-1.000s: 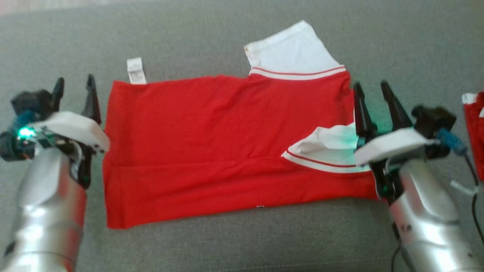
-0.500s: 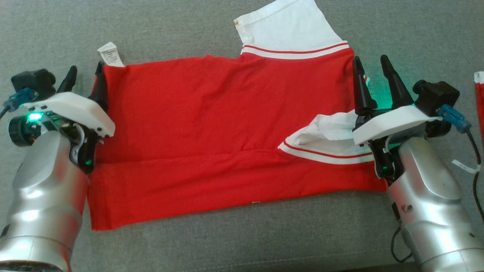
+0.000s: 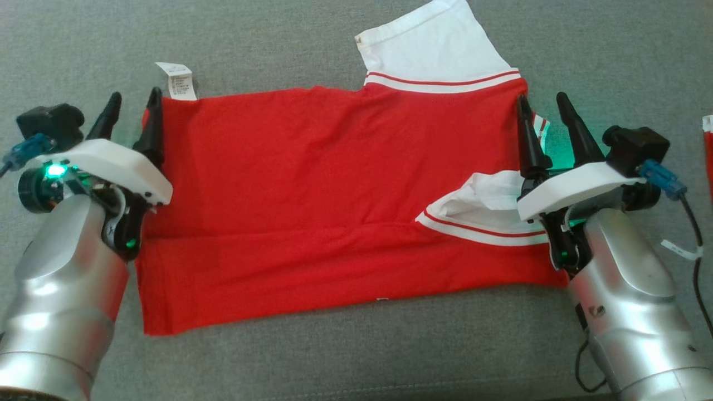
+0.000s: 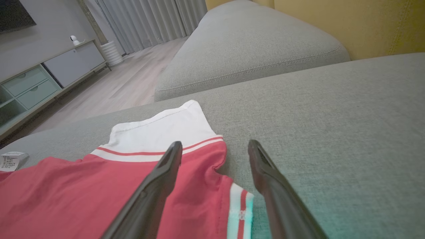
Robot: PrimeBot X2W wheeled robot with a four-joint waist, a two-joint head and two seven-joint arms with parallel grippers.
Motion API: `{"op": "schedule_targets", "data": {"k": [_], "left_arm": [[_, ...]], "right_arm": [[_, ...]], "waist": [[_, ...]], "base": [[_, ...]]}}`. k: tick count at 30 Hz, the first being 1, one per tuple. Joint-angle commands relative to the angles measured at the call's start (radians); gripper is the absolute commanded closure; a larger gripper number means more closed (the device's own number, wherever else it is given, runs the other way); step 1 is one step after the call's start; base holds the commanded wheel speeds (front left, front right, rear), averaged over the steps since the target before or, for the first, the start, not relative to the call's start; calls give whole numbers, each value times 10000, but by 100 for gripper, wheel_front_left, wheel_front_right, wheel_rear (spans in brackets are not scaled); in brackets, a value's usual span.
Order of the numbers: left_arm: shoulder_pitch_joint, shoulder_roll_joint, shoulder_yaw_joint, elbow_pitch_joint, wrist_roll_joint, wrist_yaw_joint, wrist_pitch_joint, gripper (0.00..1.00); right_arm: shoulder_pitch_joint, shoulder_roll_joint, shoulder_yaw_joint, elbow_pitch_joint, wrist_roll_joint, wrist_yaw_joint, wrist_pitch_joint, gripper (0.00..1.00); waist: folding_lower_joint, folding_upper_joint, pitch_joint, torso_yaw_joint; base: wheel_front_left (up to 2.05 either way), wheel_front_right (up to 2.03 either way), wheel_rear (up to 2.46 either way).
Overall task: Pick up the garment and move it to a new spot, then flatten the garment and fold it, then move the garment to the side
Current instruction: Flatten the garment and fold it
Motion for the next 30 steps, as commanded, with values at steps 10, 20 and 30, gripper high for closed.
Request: {"op": "schedule_targets", "data": {"k": [10,20,30], "left_arm": [[-307,769,-889,136,-807,18,511,18],[-961,784,-1621,625,-985,18,-195,100],[-1693,-212,-2593,632,-1200,18,-809,100]], "right_arm": [[-520,13,330,-83,-45,-19,-133,0],[-2316,-484,649,1035,-478,-19,839,0],[-4957,-1196,927,3272,-1416,-19,2684,0]], "waist": [[1,0,260,-76],[1,0,562,337],[1,0,997,1702]], "base": [[0,0,0],[0,0,0],[0,0,0]]}}
